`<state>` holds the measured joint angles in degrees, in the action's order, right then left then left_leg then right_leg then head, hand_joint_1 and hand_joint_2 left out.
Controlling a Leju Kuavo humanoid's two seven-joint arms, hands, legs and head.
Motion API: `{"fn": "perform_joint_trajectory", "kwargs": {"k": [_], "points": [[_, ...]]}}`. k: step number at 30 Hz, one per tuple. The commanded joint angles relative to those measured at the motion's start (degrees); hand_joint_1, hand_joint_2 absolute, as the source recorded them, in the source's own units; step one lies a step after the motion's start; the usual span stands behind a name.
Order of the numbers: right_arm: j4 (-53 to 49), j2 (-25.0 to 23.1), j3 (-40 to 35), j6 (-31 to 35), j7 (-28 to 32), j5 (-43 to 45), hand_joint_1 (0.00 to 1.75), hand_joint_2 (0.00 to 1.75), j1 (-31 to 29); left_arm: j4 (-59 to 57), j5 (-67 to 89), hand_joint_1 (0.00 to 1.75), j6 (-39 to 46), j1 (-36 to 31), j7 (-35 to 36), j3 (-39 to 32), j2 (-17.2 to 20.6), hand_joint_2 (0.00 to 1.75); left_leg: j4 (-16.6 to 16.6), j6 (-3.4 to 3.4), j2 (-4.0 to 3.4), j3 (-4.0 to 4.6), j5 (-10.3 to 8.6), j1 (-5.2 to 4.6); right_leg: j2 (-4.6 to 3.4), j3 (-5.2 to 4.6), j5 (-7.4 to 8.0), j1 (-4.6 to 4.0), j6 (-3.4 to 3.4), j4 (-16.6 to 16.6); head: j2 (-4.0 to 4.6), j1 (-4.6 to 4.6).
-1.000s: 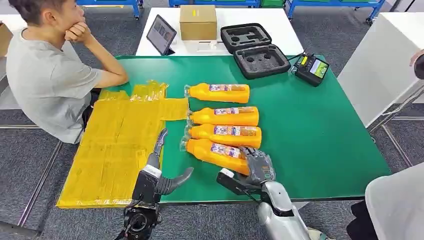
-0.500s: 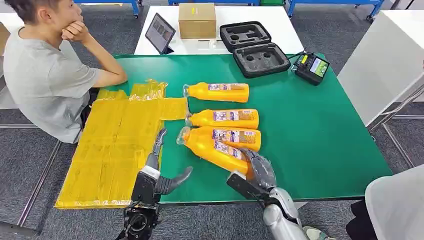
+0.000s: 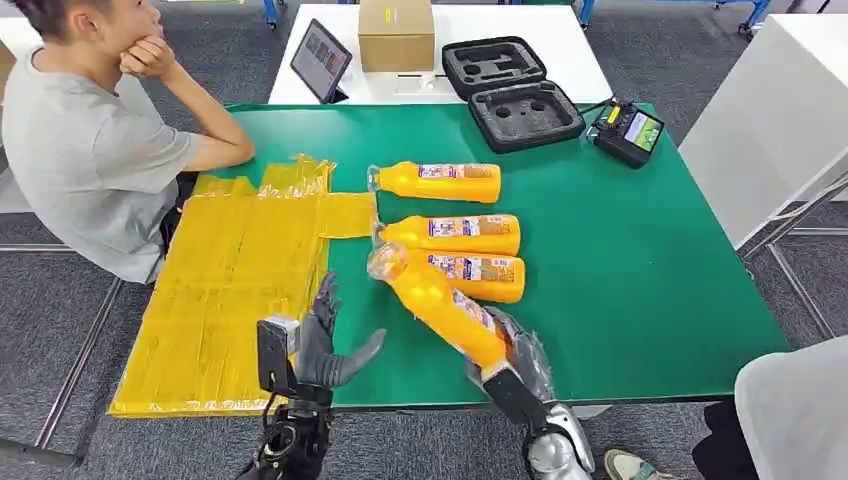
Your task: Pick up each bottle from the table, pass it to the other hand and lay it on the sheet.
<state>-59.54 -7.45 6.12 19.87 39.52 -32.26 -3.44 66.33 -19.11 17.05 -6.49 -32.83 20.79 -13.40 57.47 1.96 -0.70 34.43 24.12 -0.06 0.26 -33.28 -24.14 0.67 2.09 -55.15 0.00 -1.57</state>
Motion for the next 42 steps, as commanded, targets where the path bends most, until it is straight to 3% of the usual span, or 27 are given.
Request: {"fn": "perform_joint_trajectory", "kwargs": {"k": [1, 8, 14, 24, 35, 42], "points": [[-0.29, 0.27, -4.73, 5.00, 0.48, 2.89, 1.75, 1.75, -1.45, -8.54, -7.53, 0.00, -8.90, -3.01, 5.42, 2.08, 0.57, 1.75, -0.03, -0.10, 0.01, -0.12, 0.06, 0.02, -0.04, 0.11, -0.05, -0.02, -0.07, 0.02, 0.00, 0.00], [2.42, 0.59, -6.60, 6.69, 0.48, 3.70, 1.75, 1.75, -4.28, -9.99, -7.62, 0.00, -10.01, -4.31, 7.02, 4.05, -0.04, 1.75, -0.04, -0.06, -0.01, 0.10, 0.01, 0.00, -0.05, -0.10, -0.01, 0.01, -0.04, 0.01, 0.00, -0.02], [10.66, 0.02, -8.38, 8.87, 0.30, 2.56, 1.75, 1.75, -8.49, -8.17, -7.57, 0.00, -11.53, -4.13, 7.82, 5.77, 0.44, 1.75, -0.04, -0.08, -0.07, 0.04, 0.03, 0.03, -0.11, -0.05, 0.00, -0.03, -0.06, 0.04, 0.00, 0.00], [21.23, -2.48, -13.64, 11.93, 0.46, -0.28, 1.75, 1.75, -11.55, -7.16, -7.99, 0.00, -7.07, -5.48, 4.64, 4.42, -0.90, 1.75, -0.01, -0.09, -0.05, 0.08, 0.04, 0.07, -0.11, -0.10, -0.01, -0.07, -0.07, 0.00, 0.00, -0.02], [23.14, -2.71, -14.62, 12.83, 0.48, 0.07, 1.75, 1.75, -12.18, -6.64, -7.54, 0.00, -3.83, -6.21, 2.92, 4.26, -0.89, 1.75, -0.02, -0.09, 0.02, 0.09, 0.03, 0.04, -0.02, -0.09, -0.04, -0.02, -0.06, -0.02, 0.00, 0.00], [26.11, -2.84, -17.20, 14.73, 0.48, 1.54, 1.75, 1.75, -14.04, -7.80, -12.67, 0.00, -8.84, -7.24, 6.52, 7.83, -0.99, 1.75, -0.02, -0.09, 0.01, 0.12, 0.01, 0.04, -0.02, -0.11, -0.02, -0.04, -0.05, -0.01, 0.00, -0.02]]}}
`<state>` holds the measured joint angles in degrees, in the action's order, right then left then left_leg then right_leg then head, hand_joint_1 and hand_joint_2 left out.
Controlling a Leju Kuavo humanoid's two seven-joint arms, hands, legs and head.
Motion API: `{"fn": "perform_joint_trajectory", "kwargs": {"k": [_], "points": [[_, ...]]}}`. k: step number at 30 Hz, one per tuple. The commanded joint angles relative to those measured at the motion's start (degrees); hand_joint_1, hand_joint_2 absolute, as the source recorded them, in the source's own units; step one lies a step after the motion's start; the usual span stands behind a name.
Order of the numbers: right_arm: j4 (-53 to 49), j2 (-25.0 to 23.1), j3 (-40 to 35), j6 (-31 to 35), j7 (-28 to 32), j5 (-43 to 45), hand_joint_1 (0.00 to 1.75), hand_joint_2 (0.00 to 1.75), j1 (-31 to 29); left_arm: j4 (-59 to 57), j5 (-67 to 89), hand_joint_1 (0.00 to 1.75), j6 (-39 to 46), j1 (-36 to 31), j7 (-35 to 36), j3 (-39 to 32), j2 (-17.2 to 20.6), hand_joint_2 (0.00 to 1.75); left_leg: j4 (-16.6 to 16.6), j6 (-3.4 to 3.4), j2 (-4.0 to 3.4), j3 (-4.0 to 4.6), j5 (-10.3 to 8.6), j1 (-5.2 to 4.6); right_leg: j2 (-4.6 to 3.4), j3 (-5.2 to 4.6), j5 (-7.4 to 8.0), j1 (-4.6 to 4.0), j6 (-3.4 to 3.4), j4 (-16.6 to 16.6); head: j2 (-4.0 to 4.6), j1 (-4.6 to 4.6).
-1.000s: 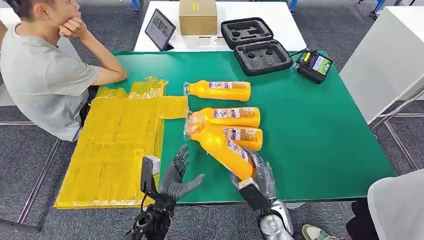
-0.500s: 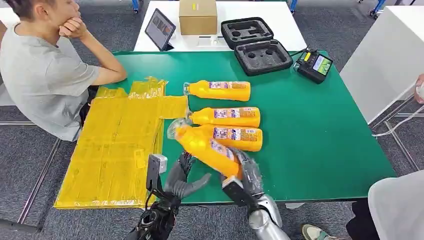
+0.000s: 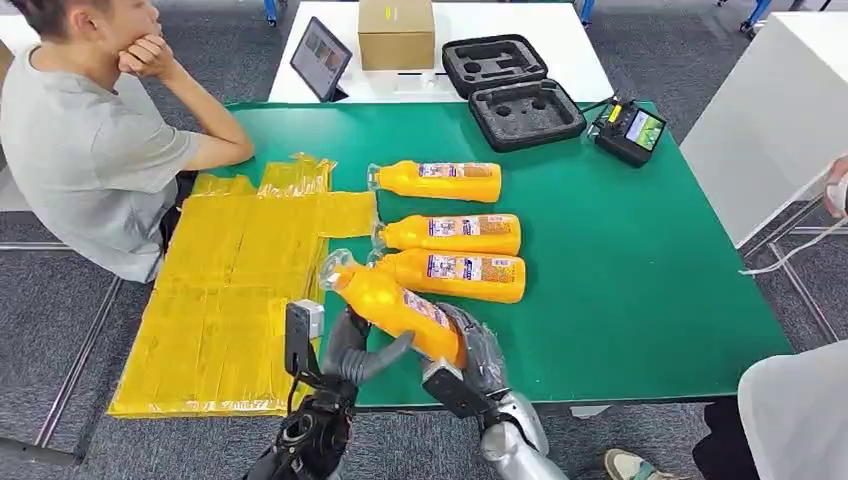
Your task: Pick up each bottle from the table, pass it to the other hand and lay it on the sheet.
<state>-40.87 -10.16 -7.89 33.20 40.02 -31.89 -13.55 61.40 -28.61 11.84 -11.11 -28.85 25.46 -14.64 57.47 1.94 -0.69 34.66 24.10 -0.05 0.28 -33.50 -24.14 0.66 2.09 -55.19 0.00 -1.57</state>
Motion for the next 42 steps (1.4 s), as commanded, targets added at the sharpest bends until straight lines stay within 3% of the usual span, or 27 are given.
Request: {"fn": "perform_joint_trajectory", "kwargs": {"k": [1, 16, 21, 22, 23, 36, 37, 38, 41, 42], "points": [[7.44, -0.13, -3.19, 1.39, -0.02, 1.17, 1.75, 1.75, -3.93, -2.87, -3.17, 0.00, -3.64, -2.61, 2.54, 3.16, 0.26, 1.75, -0.02, -0.12, 0.02, -0.21, 0.07, 0.04, -0.05, 0.19, -0.06, -0.03, -0.09, 0.01, 0.00, -0.02], [11.04, -2.99, -9.93, 4.49, -0.02, -1.72, 1.75, 1.75, -5.76, -10.29, -6.70, 0.00, -1.81, -7.85, 2.05, 3.59, -2.25, 1.75, 0.02, -0.10, 0.04, -0.13, 0.05, 0.05, -0.02, 0.13, -0.04, -0.04, -0.08, 0.00, 0.00, 0.00], [11.89, -4.41, -13.27, 2.89, -0.02, -0.07, 1.75, 1.75, -5.08, -9.57, -3.59, 0.00, 9.60, -9.52, -5.73, 2.84, -3.14, 1.75, 0.03, -0.11, 0.08, -0.13, 0.06, 0.08, 0.01, 0.14, -0.07, -0.07, -0.08, -0.01, 0.00, 0.00], [12.16, -4.49, -13.85, 2.80, -0.02, -0.31, 1.75, 1.75, -5.23, -9.73, -4.04, 0.02, 9.92, -9.60, -5.17, 2.52, -3.06, 1.75, 0.06, -0.12, 0.13, -0.16, 0.09, 0.08, 0.05, 0.19, -0.11, -0.07, -0.10, -0.03, 0.00, -0.02], [12.31, -4.55, -13.95, 2.62, -0.02, -0.19, 1.75, 1.75, -5.35, -9.92, -4.23, 0.35, 9.93, -9.62, -4.95, 2.42, -2.99, 1.75, 0.02, -0.11, 0.09, -0.12, 0.05, 0.07, 0.02, 0.13, -0.08, -0.06, -0.09, -0.02, 0.00, 0.00], [12.59, -4.38, -14.26, 2.67, -0.02, 0.27, 1.75, 1.75, -5.65, -10.77, -4.54, 0.35, 9.52, -9.77, -5.10, 2.48, -2.92, 1.75, 0.02, -0.10, 0.11, -0.09, 0.04, 0.06, 0.05, 0.11, -0.07, -0.05, -0.08, 0.00, 0.00, 0.00], [12.67, -4.34, -14.37, 2.49, -0.02, 0.55, 1.66, 1.75, -5.68, -10.70, -4.67, 1.54, 9.96, -9.53, -5.56, 2.11, -3.19, 1.75, 0.02, -0.12, 0.13, -0.16, 0.06, 0.06, 0.06, 0.17, -0.10, -0.05, -0.10, -0.01, 0.00, 0.00], [12.76, -4.25, -14.64, 2.61, -0.02, 0.94, 1.69, 1.75, -5.74, -10.61, -4.57, 1.71, 10.02, -9.38, -5.80, 2.15, -3.28, 1.75, 0.03, -0.12, 0.13, -0.13, 0.06, 0.07, 0.06, 0.14, -0.10, -0.06, -0.09, -0.02, 0.00, -0.02], [12.95, -4.01, -15.20, 2.90, -0.02, 1.67, 1.57, 1.75, -5.85, -10.53, -4.39, 1.75, 10.47, -9.12, -6.22, 2.32, -3.42, 1.75, 0.01, -0.12, 0.11, -0.15, 0.06, 0.06, 0.04, 0.16, -0.09, -0.05, -0.08, -0.01, 0.00, -0.02], [13.00, -4.00, -15.30, 2.67, -0.02, 1.83, 0.93, 1.75, -5.86, -10.59, -4.32, 1.75, 10.72, -9.17, -6.40, 2.23, -3.39, 1.75, 0.01, -0.08, 0.10, -0.09, 0.03, 0.04, 0.05, 0.09, -0.06, -0.03, -0.06, 0.00, 0.00, 0.00]]}}
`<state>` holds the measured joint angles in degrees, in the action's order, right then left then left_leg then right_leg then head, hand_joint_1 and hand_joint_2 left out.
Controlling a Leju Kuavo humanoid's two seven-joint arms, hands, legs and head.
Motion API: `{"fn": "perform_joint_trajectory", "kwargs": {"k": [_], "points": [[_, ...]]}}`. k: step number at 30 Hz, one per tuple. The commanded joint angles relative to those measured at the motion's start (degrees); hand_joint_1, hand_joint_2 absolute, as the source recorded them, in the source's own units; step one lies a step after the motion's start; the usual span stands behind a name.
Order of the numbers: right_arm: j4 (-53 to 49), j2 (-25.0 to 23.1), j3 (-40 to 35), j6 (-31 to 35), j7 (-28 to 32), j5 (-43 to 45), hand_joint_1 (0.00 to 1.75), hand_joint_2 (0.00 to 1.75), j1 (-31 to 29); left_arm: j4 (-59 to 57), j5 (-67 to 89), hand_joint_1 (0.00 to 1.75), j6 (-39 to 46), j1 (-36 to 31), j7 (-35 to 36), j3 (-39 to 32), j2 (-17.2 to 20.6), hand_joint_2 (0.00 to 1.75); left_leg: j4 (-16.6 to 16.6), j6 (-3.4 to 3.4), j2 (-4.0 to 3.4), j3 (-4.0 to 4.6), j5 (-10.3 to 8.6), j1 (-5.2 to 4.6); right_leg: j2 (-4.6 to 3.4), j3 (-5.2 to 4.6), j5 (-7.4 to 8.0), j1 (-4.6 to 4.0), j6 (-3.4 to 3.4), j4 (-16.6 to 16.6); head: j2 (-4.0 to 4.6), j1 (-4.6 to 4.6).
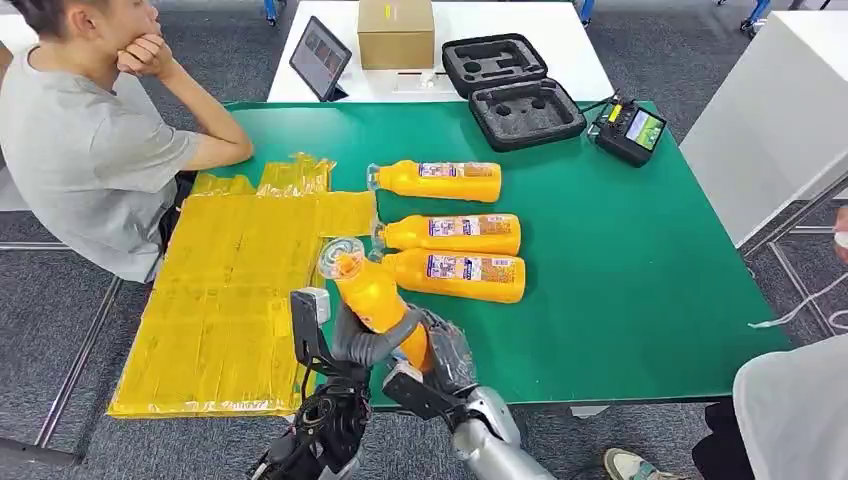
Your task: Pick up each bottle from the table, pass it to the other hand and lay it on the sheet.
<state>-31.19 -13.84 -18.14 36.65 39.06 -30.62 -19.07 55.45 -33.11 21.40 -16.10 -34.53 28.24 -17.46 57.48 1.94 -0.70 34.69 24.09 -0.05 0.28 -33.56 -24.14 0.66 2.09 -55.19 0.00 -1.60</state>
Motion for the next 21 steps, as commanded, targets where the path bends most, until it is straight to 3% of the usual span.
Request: {"fn": "perform_joint_trajectory", "kwargs": {"k": [1, 2, 9, 16, 21], "points": [[3.17, -0.29, -5.18, -0.94, 0.94, 1.07, 0.21, 1.75, -0.27, -4.61, 0.61, 1.75, 1.85, -4.32, -1.71, -0.62, -0.60, 1.75, 0.00, -0.11, 0.14, -0.20, 0.07, 0.07, 0.07, 0.24, -0.10, -0.06, -0.09, 0.01, 0.00, 0.02], [3.11, -0.33, -5.18, -1.15, 0.94, 1.32, 0.00, 1.75, -0.24, -4.54, 0.80, 1.75, 2.18, -4.33, -2.19, -0.72, -0.55, 1.75, 0.01, -0.09, 0.11, -0.13, 0.05, 0.05, 0.06, 0.17, -0.07, -0.04, -0.07, 0.01, 0.00, 0.02], [1.30, 0.12, -5.18, -6.05, 0.94, 6.59, 0.00, 1.75, 0.52, -2.16, 2.08, 1.75, 2.58, -3.69, -4.21, -1.04, 1.30, 1.75, 0.00, -0.10, 0.11, -0.16, 0.06, 0.06, 0.05, 0.18, -0.07, -0.05, -0.08, 0.02, 0.00, 0.00], [-1.84, 1.22, -5.15, -12.09, 0.94, 13.56, 0.00, 1.75, 2.00, 4.37, 9.99, 1.75, 4.01, -1.09, -3.57, -0.94, 8.02, 1.75, -0.07, -0.13, -0.03, -0.27, 0.09, 0.04, -0.11, 0.23, -0.07, -0.03, -0.11, 0.04, 0.00, 0.00], [-2.65, 1.76, -5.50, -12.91, 0.94, 16.17, 0.00, 1.75, 2.06, 10.41, 21.78, 1.75, 5.51, 1.75, -1.24, -3.00, 11.05, 1.75, -0.07, -0.13, -0.11, -0.26, 0.09, 0.06, -0.18, 0.21, -0.05, -0.04, -0.10, 0.04, 0.00, 0.02]]}}
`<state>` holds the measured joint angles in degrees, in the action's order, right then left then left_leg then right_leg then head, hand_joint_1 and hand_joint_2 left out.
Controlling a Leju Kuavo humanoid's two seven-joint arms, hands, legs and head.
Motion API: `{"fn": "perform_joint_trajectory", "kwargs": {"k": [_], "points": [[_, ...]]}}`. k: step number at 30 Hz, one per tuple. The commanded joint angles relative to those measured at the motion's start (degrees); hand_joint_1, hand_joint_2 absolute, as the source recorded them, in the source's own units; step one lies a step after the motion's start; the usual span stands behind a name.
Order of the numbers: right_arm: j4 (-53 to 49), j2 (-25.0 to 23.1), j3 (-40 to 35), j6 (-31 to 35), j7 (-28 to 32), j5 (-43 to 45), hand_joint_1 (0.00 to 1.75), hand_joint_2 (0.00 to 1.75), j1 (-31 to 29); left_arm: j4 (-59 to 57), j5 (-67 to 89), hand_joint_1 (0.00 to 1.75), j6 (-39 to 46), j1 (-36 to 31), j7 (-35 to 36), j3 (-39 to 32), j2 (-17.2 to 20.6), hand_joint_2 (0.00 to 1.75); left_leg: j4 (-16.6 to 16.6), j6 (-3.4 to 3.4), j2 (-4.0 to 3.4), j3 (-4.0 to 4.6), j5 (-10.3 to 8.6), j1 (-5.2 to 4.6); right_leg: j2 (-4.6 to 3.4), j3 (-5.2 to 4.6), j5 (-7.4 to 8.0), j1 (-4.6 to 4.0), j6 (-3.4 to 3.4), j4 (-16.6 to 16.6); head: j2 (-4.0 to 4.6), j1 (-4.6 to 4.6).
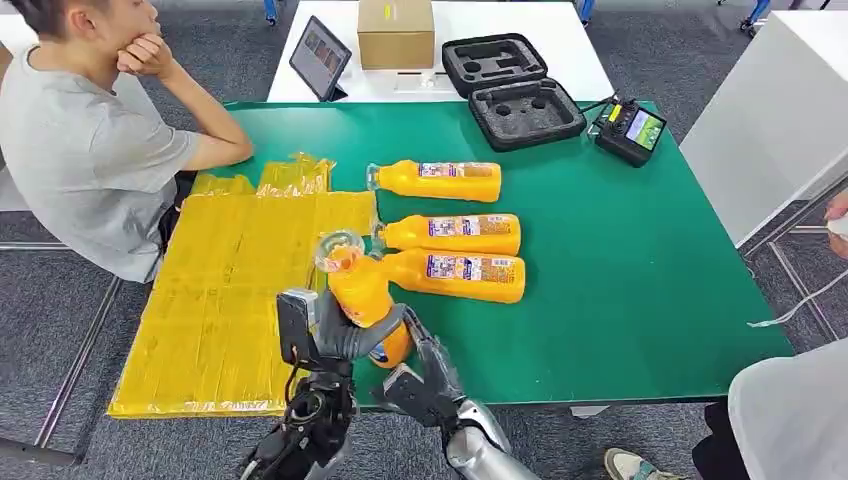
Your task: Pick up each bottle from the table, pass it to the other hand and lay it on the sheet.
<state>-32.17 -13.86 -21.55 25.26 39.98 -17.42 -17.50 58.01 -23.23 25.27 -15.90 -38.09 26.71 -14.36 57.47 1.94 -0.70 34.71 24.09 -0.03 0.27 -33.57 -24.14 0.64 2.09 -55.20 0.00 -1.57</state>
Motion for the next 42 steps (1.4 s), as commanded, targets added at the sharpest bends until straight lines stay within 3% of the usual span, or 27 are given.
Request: {"fn": "perform_joint_trajectory", "kwargs": {"k": [1, 4, 6, 7, 9, 15, 20, 22, 26, 32, 42], "points": [[-1.67, 1.78, -2.09, -1.52, 0.02, 2.96, 0.00, 1.75, 0.49, 7.85, 11.89, 1.75, 1.64, 1.55, 2.32, -1.47, 7.94, 1.75, -0.04, -0.10, -0.06, -0.19, 0.07, 0.04, -0.11, 0.15, -0.04, -0.03, -0.08, 0.03, 0.00, -0.02], [-2.16, 2.19, -2.15, -1.41, 0.02, 4.13, 0.00, 1.75, 0.66, 10.43, 23.07, 1.75, 4.74, 2.66, 2.95, -3.20, 9.03, 1.75, -0.03, -0.12, -0.04, -0.25, 0.10, 0.05, -0.11, 0.22, -0.08, -0.03, -0.09, 0.02, 0.00, 0.00], [-2.57, 2.44, -2.09, -1.37, 0.02, 4.59, 0.00, 1.75, 1.01, 9.27, 38.89, 1.75, 13.73, 2.17, 6.85, -3.57, 10.68, 1.75, -0.05, -0.07, -0.07, -0.12, 0.03, 0.04, -0.11, 0.09, -0.01, -0.02, -0.05, 0.03, 0.00, 0.00], [-2.77, 2.44, -2.04, -1.85, 0.02, 4.88, 0.00, 1.75, 1.20, 10.03, 58.67, 1.75, 14.73, 3.52, 8.83, -12.70, 8.03, 1.75, -0.06, -0.10, -0.08, -0.19, 0.06, 0.05, -0.13, 0.16, -0.03, -0.03, -0.08, 0.04, 0.00, 0.00], [-3.24, 2.49, -1.90, -2.42, 0.02, 5.25, 0.00, 1.75, 1.64, 8.32, 68.57, 1.75, 14.73, 3.07, 14.44, -14.87, 8.81, 1.75, -0.04, -0.12, -0.12, -0.23, 0.09, 0.05, -0.19, 0.19, -0.05, -0.02, -0.09, 0.02, 0.00, 0.00], [-3.90, 2.34, -2.01, -3.65, 0.02, 5.90, 0.00, 1.75, 2.34, 6.76, 86.85, 1.75, 14.73, 2.40, 22.66, -18.47, 8.82, 1.75, -0.05, -0.09, -0.05, -0.15, 0.04, 0.05, -0.10, 0.11, -0.02, -0.03, -0.06, 0.03, 0.00, 0.00], [-3.68, 2.13, -2.11, -4.42, 0.02, 6.16, 0.00, 1.75, 2.15, 7.60, 95.56, 1.75, 14.73, 2.22, 27.53, -19.00, 8.90, 1.75, -0.02, -0.13, 0.00, -0.07, 0.00, 0.09, -0.04, 0.07, -0.03, -0.05, -0.06, 0.01, 0.00, 0.00], [-7.03, 2.40, -2.40, -5.17, 0.02, 7.13, 0.00, 1.75, 3.00, 5.97, 100.59, 1.75, 13.91, 0.75, 32.86, -17.35, 10.37, 1.75, -0.02, -0.14, 0.00, -0.10, 0.00, 0.09, -0.04, 0.09, -0.04, -0.04, -0.06, 0.00, 0.00, 0.00], [-7.03, 2.40, -2.40, -5.17, 0.02, 7.13, 0.00, 1.75, 3.00, 5.97, 100.59, 1.75, 13.91, 0.75, 32.86, -17.35, 10.37, 1.75, -0.02, -0.13, 0.06, -0.05, -0.03, 0.09, 0.02, 0.05, -0.03, -0.03, -0.05, 0.00, 0.00, 0.00], [-32.91, 7.69, -7.25, 3.39, 0.02, 7.22, 0.00, 1.75, 8.95, 0.64, 103.57, 1.75, 13.12, -2.63, 39.81, -16.43, 12.87, 1.75, 0.03, -0.17, 0.13, -0.08, 0.00, 0.08, 0.07, 0.08, -0.10, -0.03, -0.08, -0.08, 0.00, 0.00], [-32.91, 7.69, -7.25, 3.39, 0.02, 7.22, 0.00, 1.75, 8.95, 0.64, 103.57, 1.75, 13.12, -2.63, 39.81, -16.43, 12.87, 1.75, -0.02, -0.13, 0.06, -0.07, -0.03, 0.09, 0.02, 0.05, -0.04, -0.03, -0.04, 0.00, 0.00, 0.00]]}}
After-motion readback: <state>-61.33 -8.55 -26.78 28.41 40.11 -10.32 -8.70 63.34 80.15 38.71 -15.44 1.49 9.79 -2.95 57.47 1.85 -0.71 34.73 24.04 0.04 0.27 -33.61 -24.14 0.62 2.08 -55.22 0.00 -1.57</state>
